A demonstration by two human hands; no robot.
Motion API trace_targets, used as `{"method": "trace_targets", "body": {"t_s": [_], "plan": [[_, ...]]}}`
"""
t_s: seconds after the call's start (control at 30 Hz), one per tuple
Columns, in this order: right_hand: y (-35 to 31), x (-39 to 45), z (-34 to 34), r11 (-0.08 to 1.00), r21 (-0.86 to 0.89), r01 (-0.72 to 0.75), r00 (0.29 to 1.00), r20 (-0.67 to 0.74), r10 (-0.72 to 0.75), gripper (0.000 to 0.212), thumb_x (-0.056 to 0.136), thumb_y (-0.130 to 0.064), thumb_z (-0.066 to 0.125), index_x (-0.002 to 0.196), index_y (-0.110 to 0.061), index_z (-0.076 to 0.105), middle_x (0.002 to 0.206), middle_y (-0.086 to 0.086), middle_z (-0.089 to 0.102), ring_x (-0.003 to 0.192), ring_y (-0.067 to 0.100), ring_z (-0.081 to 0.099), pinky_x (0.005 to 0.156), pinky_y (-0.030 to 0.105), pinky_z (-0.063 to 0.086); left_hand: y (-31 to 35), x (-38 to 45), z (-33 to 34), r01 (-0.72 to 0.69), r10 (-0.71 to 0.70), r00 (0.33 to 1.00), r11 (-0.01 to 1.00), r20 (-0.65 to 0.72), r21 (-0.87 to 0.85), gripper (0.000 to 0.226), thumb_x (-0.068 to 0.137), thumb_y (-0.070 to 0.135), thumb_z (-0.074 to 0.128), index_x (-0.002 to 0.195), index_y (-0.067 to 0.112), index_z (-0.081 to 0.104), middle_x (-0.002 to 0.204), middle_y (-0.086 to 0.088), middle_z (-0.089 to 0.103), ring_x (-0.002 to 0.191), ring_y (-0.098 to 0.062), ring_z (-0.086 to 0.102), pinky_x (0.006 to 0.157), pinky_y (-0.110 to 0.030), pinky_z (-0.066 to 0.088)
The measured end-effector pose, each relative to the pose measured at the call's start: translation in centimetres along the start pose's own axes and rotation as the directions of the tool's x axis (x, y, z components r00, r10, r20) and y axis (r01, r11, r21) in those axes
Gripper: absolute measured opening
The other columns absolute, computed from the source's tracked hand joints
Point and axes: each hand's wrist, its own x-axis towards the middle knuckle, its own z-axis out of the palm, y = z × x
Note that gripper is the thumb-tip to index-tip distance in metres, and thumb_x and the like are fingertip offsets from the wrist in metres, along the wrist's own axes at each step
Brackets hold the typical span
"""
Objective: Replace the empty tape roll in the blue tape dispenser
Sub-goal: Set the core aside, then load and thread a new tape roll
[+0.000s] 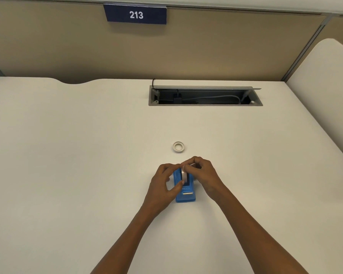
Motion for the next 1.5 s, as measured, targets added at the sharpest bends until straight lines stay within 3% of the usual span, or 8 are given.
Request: {"method": "trace_targets", "body": {"t_s": [0.2,0.37,0.53,0.67,1.0,1.2,1.4,1.5], "plan": [[0.4,-0.6,-0.3,0.994,0.026,0.104,0.994,-0.03,-0.103,0.016,0.082,-0.019,0.07,0.097,-0.018,0.067,0.097,-0.004,0.068,0.092,0.014,0.059,0.078,0.02,0.047,0.4,0.3,0.0,0.021,-0.021,1.0,1.0,0.0,-0.006,0.041,0.083,0.025,0.064,0.112,0.048,0.046,0.114,0.013,0.049,0.104,-0.006,0.052,0.083,-0.015,0.045],[1.1,-1.7,-1.0,0.971,-0.007,0.238,0.971,0.017,-0.238,0.013,0.084,-0.006,0.064,0.092,-0.012,0.071,0.11,0.001,0.066,0.107,0.014,0.06,0.082,0.032,0.05,0.7,0.4,-0.2,0.032,-0.032,0.999,0.999,0.004,-0.02,0.038,0.084,0.023,0.064,0.114,0.04,0.05,0.114,0.009,0.049,0.104,-0.006,0.052,0.083,-0.015,0.044],[1.3,-1.8,-1.2,0.952,-0.079,0.296,0.955,0.049,-0.293,0.021,0.083,0.0,0.062,0.096,-0.012,0.072,0.111,0.001,0.065,0.104,0.008,0.06,0.076,0.037,0.054,0.6,0.4,0.1,0.058,-0.057,0.998,0.997,0.006,-0.056,0.037,0.087,0.02,0.06,0.112,0.043,0.048,0.116,0.005,0.05,0.107,-0.011,0.052,0.087,-0.024,0.045],[1.5,-1.7,-1.2,0.95,-0.075,0.302,0.953,0.056,-0.299,0.021,0.083,-0.004,0.064,0.099,-0.015,0.072,0.109,-0.006,0.065,0.103,0.001,0.06,0.073,0.023,0.054,0.4,0.3,0.4,0.08,-0.081,0.997,0.995,-0.001,-0.064,0.036,0.087,0.021,0.059,0.113,0.041,0.046,0.115,0.007,0.05,0.107,-0.013,0.053,0.086,-0.022,0.043],[1.6,-1.3,-0.9,0.954,-0.07,0.292,0.956,0.049,-0.289,0.023,0.08,-0.014,0.071,0.103,-0.016,0.07,0.107,-0.01,0.064,0.102,0.001,0.058,0.072,0.009,0.049,0.4,0.3,0.3,0.061,-0.061,0.998,0.994,0.002,-0.093,0.052,0.088,0.029,0.058,0.115,0.067,0.034,0.113,0.024,0.048,0.108,-0.001,0.052,0.082,-0.016,0.043],[1.7,-0.9,-0.7,0.968,-0.054,0.244,0.97,0.007,-0.244,0.02,0.082,-0.013,0.069,0.1,-0.02,0.072,0.106,-0.01,0.065,0.101,0.002,0.059,0.075,0.014,0.052,0.5,0.3,0.1,0.041,-0.043,0.999,0.995,-0.022,-0.095,0.054,0.086,0.025,0.061,0.109,0.067,0.036,0.112,0.027,0.048,0.103,0.004,0.053,0.078,-0.009,0.043],[1.6,-0.8,-0.5,0.975,-0.019,0.222,0.975,-0.013,-0.222,0.02,0.083,-0.014,0.068,0.103,-0.016,0.073,0.107,-0.003,0.067,0.103,0.009,0.062,0.075,0.014,0.051,0.8,0.3,0.0,0.036,-0.041,0.998,0.994,-0.053,-0.105,0.036,0.077,0.033,0.062,0.099,0.056,0.045,0.108,0.025,0.051,0.101,0.007,0.053,0.074,-0.01,0.045],[1.4,-0.9,-0.6,0.978,0.001,0.207,0.978,-0.003,-0.207,0.02,0.086,-0.015,0.065,0.105,-0.013,0.072,0.109,-0.001,0.066,0.102,0.006,0.061,0.074,0.008,0.049,0.5,0.3,-0.1,0.036,-0.042,0.998,0.994,-0.057,-0.104,0.041,0.08,0.027,0.066,0.096,0.059,0.046,0.106,0.025,0.051,0.1,0.013,0.052,0.073,-0.008,0.046]]}}
